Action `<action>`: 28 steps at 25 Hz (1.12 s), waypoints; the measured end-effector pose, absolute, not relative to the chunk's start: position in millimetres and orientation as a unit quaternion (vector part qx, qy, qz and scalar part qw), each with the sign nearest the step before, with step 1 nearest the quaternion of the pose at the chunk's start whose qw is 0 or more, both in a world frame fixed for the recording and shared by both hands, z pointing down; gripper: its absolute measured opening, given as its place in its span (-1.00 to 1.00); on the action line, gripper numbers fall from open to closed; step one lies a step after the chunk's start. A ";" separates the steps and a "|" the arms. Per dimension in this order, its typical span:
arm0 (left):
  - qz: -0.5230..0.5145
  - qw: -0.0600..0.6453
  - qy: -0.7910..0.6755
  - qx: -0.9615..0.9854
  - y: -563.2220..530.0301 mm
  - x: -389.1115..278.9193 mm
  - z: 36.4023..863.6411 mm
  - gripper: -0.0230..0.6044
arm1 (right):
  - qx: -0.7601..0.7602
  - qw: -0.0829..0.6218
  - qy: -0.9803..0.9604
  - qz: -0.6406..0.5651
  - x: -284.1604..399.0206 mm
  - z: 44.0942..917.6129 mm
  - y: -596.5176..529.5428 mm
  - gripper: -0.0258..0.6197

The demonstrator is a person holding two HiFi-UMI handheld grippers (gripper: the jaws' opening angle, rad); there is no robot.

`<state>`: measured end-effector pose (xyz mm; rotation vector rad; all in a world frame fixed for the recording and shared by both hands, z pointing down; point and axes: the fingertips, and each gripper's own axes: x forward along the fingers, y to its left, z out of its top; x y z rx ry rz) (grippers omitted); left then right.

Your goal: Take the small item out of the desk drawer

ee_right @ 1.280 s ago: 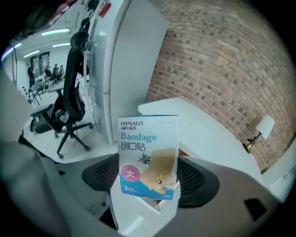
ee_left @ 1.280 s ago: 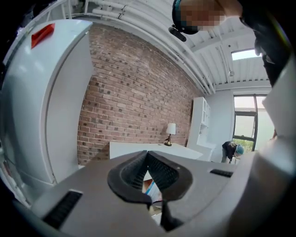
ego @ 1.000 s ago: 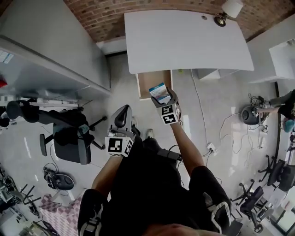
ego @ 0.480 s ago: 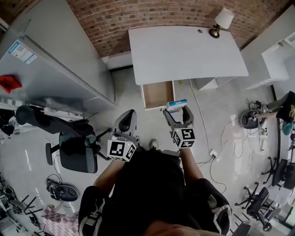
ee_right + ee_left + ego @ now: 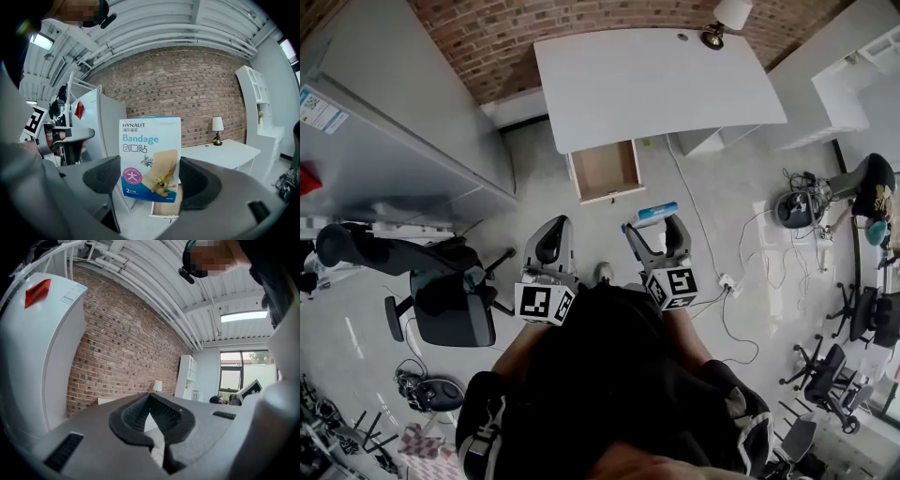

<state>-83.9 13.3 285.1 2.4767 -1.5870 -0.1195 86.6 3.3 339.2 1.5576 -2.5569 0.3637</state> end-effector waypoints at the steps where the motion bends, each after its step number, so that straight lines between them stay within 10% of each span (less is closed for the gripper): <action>1: -0.039 0.100 -0.531 0.840 14.7 -79.6 286.2 -0.90 | 0.515 0.062 -0.846 0.124 86.0 339.5 5.9 0.28; 28: -0.030 0.103 -0.520 0.848 28.4 -82.0 295.9 -0.90 | 0.507 0.066 -0.851 0.121 62.0 343.3 20.4 0.28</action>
